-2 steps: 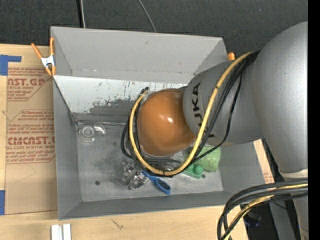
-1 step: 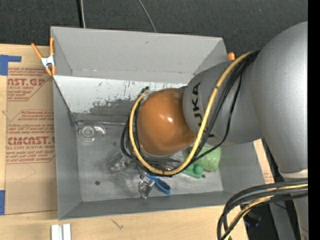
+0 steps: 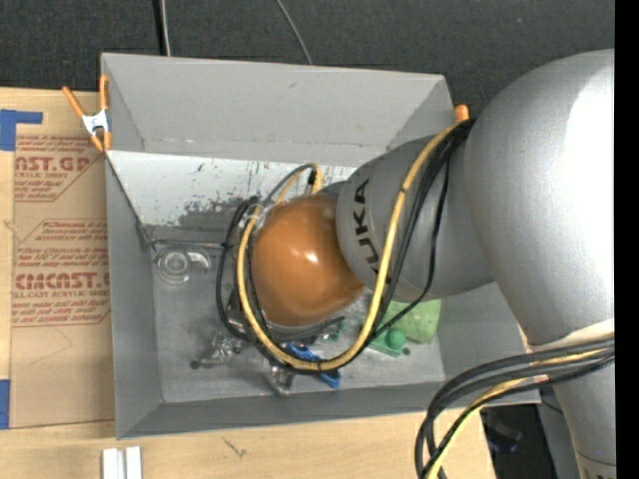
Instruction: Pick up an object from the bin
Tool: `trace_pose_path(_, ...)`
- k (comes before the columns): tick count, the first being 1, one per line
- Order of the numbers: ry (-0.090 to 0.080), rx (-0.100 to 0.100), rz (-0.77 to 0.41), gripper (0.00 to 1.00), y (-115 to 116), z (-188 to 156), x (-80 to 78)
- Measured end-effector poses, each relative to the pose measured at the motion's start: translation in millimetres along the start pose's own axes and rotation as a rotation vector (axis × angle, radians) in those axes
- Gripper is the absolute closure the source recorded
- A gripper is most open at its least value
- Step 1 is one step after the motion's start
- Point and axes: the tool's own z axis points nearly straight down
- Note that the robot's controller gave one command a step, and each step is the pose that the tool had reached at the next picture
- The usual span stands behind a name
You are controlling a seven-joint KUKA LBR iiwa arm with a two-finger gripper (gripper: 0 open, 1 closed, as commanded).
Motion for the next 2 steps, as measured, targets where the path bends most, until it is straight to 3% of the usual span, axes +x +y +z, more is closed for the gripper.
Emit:
trace_pose_path(1, 0.007, -0.002, 0.116, 0.00, -45.2, -36.3, 102.4)
trace_pose_path(2, -0.006, -0.002, -0.321, 0.00, -63.4, -0.2, 104.3)
